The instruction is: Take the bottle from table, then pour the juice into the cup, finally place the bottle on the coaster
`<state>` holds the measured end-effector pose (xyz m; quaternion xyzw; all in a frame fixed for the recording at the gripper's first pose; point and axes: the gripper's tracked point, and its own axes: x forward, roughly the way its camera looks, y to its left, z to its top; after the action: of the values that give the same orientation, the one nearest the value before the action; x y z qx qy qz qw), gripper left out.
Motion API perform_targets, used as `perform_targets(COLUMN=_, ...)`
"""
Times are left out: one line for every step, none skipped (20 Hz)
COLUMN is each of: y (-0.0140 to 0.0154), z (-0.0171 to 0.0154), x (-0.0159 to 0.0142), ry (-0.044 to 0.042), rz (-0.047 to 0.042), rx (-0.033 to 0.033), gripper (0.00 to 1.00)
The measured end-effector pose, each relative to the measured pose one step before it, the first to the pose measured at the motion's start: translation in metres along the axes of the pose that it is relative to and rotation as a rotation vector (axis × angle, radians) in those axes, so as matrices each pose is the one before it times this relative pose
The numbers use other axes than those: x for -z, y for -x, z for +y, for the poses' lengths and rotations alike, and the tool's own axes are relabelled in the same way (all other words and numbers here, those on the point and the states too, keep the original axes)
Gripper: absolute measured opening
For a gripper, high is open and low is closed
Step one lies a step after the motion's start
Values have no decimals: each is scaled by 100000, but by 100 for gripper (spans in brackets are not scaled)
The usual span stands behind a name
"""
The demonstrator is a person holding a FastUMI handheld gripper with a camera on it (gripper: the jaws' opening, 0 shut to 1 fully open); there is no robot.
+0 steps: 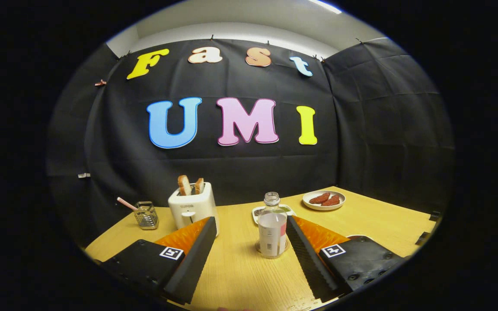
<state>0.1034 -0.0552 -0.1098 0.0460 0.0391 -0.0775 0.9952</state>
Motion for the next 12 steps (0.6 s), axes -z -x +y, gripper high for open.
perform_targets(y=588, z=350, x=-741, ry=85, rz=-674, rx=-1618, gripper=99)
perform_targets(y=629, z=410, x=-843, ry=-328, rz=-416, rx=-1592, gripper=99)
perform_targets(y=616, z=551, x=-864, ry=-1154, rz=-101, rx=-1994, gripper=99)
perform_targets(y=540, z=489, x=-866, ry=-890, rz=-280, rx=-1952, gripper=99)
perform_targets(y=499, z=268, x=-953, ry=-291, rz=-472, rx=-1252, gripper=99)
perform_targets(y=451, z=27, x=-706, ry=-90, rz=-183, rx=-1065, gripper=99)
perform_targets(y=472, z=70, x=-684, ry=23, rz=-38, rx=-790, gripper=99)
perform_targets(y=477, z=20, x=-662, ry=-19, rz=18, rx=-575, gripper=99)
perform_targets(y=478, z=-86, x=-494, ry=-221, rz=148, rx=-487, gripper=99)
perform_targets(y=349, z=-122, x=-311, ry=-180, rz=543, rx=-614, gripper=99)
perform_targets(y=399, z=-193, x=-305, ry=-124, rz=436, rx=-425, gripper=99)
perform_targets(y=405, z=-151, x=-443, ry=-205, rz=242, rx=-149, gripper=99)
